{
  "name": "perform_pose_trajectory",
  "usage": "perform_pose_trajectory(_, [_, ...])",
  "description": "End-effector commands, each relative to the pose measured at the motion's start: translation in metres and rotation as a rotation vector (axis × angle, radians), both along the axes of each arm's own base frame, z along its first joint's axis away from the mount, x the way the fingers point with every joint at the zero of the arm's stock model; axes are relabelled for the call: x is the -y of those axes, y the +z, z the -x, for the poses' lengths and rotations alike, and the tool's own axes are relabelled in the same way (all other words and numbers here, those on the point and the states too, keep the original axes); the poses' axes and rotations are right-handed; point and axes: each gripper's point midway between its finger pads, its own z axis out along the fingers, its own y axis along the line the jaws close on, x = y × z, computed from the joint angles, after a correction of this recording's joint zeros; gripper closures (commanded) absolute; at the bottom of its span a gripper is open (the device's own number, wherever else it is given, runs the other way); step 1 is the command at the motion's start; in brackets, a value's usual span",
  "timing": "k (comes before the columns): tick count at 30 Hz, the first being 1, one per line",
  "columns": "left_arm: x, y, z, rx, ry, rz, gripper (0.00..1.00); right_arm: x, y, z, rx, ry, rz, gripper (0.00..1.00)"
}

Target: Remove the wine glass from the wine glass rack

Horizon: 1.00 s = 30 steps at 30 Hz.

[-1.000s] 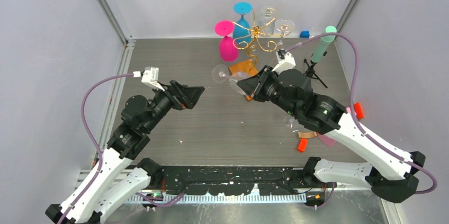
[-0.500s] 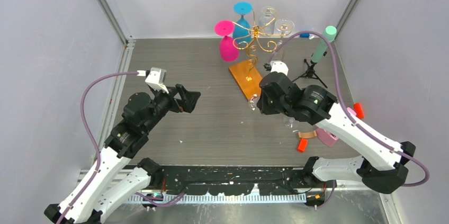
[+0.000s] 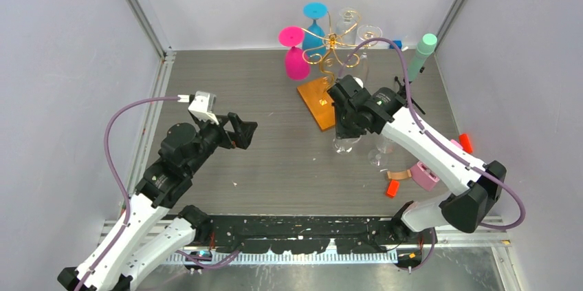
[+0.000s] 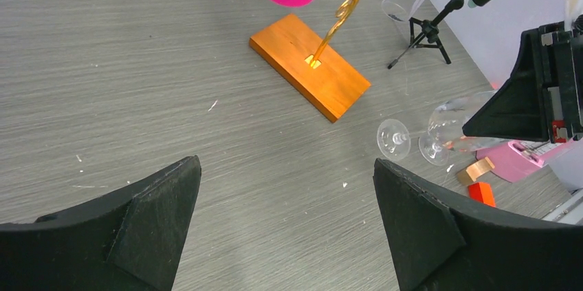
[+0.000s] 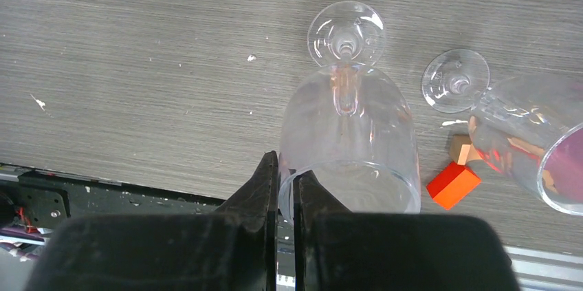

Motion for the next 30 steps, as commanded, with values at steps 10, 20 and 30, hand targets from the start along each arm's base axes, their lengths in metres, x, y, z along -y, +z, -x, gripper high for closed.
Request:
perform_pose_trajectory(10, [-0.002,-0.005,-0.004,0.004,0.011,-0.022,0.0,0.011,-0.026,-0.004,-0.091,0.004,-0.011,1.0])
perform_pose_trajectory(20, [-0.006,-0.005,-0.004,0.006,0.031,-0.023,0.0,0.021,-0.03,-0.008,-0.097,-0.02,0.014,1.0])
perform_pose_trajectory(30, [-0.009,-0.005,-0.005,0.004,0.048,-0.026,0.0,0.028,-0.032,-0.006,-0.11,-0.069,0.004,0.82])
